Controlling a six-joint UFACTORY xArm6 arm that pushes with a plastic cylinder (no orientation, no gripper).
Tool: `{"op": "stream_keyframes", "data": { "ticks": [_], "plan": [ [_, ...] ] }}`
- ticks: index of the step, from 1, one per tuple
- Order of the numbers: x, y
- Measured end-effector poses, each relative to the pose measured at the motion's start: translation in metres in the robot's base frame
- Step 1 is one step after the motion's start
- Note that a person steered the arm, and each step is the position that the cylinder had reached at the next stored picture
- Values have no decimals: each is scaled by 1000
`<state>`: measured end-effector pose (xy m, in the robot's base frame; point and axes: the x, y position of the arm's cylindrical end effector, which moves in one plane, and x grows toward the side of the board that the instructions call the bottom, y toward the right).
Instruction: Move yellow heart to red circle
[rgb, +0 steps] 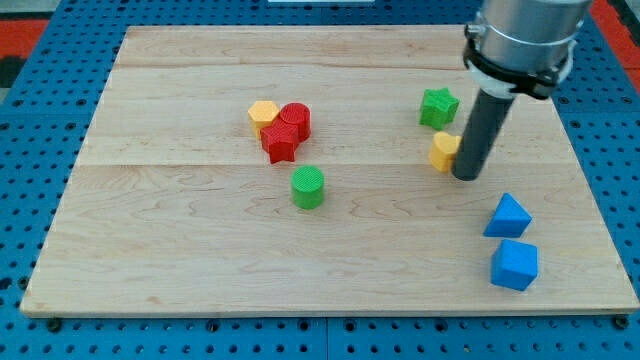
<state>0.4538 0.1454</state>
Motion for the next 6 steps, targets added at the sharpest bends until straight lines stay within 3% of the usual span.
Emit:
{"op": "stream_keyframes", "data": {
  "ticks": [1, 2, 4, 6],
  "plan": [
    [-18, 4],
    [-28, 67],
    [-49, -80],
    [-49, -157]
  ]
}}
